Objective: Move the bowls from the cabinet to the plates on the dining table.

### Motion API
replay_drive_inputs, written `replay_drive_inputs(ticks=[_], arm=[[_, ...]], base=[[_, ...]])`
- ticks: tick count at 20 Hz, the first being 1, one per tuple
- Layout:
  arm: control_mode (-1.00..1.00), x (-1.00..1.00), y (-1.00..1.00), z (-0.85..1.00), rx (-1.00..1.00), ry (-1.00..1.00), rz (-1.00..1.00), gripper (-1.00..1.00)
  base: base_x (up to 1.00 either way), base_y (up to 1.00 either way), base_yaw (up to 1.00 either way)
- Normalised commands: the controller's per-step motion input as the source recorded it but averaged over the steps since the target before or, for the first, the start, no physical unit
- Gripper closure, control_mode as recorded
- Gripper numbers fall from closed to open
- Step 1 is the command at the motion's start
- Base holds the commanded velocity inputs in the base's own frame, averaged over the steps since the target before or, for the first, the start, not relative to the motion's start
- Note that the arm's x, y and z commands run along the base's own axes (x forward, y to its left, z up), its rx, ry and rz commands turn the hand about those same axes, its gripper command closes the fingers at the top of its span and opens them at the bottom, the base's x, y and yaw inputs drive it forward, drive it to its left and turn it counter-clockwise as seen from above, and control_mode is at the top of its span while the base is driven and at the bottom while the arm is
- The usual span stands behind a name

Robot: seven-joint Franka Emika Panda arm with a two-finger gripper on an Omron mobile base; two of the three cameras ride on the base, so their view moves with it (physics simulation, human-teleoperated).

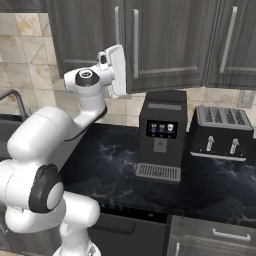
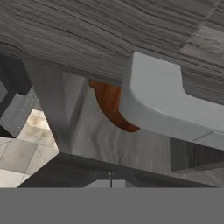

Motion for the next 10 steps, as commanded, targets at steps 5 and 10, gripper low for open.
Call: replay_drive_inputs(ticks=[5, 10], arm=[[-1.00, -0.04, -0.29, 0.05, -0.02, -0.02, -0.03, 1.00], [-1.00, -0.17, -0.37, 0.09, -0.01, -0.06, -0.02, 1.00]], base=[[0.00, 0.00, 0.00], [0.00, 0.00, 0.00]])
